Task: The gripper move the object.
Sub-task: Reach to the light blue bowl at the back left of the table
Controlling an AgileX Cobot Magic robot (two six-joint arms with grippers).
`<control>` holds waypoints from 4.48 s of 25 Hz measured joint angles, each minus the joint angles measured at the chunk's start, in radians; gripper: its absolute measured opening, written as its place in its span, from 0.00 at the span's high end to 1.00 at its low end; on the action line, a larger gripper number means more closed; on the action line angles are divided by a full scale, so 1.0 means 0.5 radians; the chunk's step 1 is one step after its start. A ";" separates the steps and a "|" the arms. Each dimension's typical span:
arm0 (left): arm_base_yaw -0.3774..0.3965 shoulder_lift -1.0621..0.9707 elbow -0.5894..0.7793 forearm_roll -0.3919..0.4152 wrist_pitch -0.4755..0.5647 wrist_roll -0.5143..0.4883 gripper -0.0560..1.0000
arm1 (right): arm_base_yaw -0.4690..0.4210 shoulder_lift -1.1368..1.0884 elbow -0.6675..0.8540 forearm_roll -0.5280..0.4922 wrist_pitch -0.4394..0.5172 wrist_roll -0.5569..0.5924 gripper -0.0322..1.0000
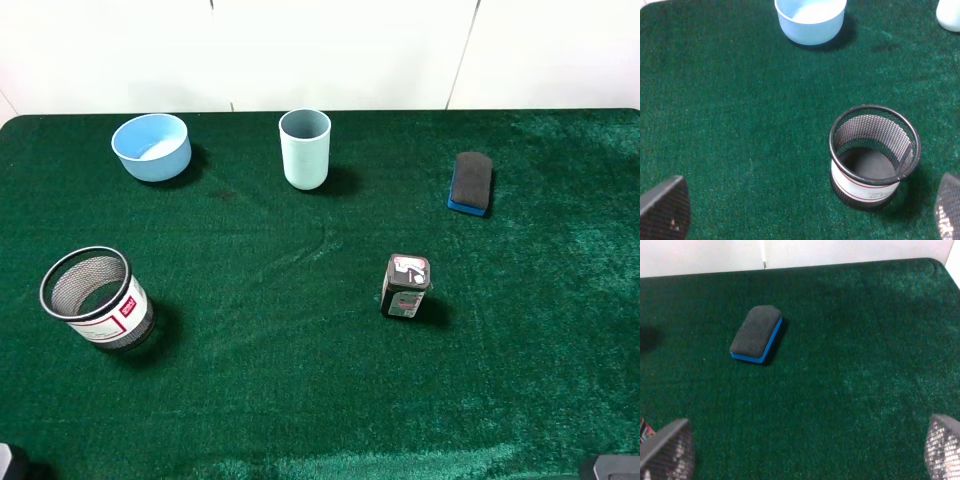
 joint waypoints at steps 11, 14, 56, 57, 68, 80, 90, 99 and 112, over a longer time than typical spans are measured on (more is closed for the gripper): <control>0.000 0.000 0.000 0.000 0.000 0.000 0.01 | 0.000 0.000 0.000 0.000 0.000 0.000 0.30; 0.000 0.000 0.000 -0.002 0.000 0.000 0.01 | 0.000 0.000 0.000 0.000 0.000 0.000 0.30; 0.000 1.852 -0.942 0.027 -0.018 0.168 0.01 | 0.000 0.000 0.000 0.000 0.000 0.000 0.30; 0.000 1.911 -0.970 0.027 -0.018 0.174 0.01 | 0.000 0.000 0.000 0.000 0.000 0.000 0.30; 0.000 2.497 -1.230 0.020 -0.110 0.298 0.01 | 0.000 0.000 0.000 0.000 0.000 0.000 0.30; -0.004 3.176 -1.509 -0.051 -0.458 0.403 0.01 | 0.000 0.000 0.000 0.000 0.000 0.000 0.30; -0.004 3.703 -1.741 -0.255 -0.661 0.722 0.01 | 0.000 0.000 0.000 0.000 0.000 0.000 0.30; -0.057 3.997 -1.830 -0.264 -0.897 0.819 0.01 | 0.000 0.000 0.000 0.000 0.000 0.000 0.30; -0.124 4.290 -1.863 -0.283 -1.053 0.826 0.01 | 0.000 0.000 0.000 0.000 0.000 0.000 0.30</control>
